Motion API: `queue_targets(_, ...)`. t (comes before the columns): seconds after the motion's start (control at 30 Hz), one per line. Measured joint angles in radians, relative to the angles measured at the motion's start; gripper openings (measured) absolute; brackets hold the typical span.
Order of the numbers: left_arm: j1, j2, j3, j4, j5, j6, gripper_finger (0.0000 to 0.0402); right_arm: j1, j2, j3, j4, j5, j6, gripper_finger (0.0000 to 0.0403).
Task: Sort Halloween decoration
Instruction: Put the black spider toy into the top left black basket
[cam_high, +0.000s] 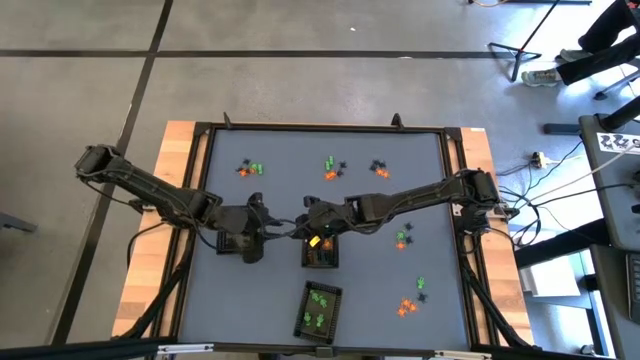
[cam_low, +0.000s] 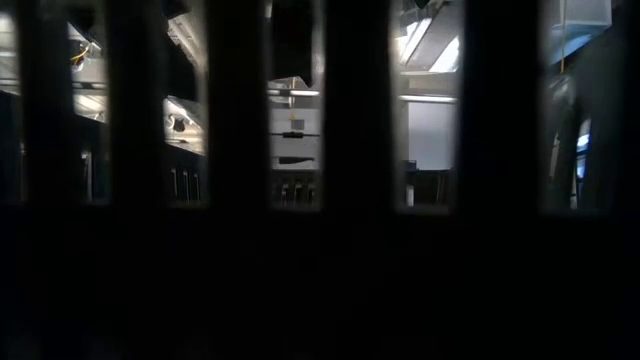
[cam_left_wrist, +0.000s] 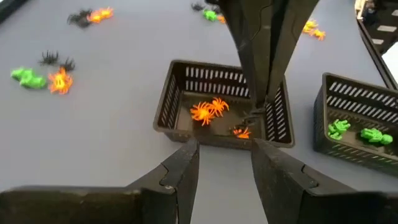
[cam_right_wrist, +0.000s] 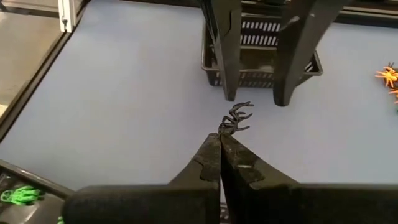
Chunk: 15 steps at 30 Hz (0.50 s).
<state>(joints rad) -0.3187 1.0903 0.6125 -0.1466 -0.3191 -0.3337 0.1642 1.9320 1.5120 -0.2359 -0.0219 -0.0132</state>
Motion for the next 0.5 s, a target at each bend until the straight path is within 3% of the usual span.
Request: queue_targets(0.5, 0.0, 0.074, 0.0, 0.101, 0.0, 0.056, 0.0137, 0.0, 0.0, 0.0, 0.019, -0.016, -0.006, 0.0)
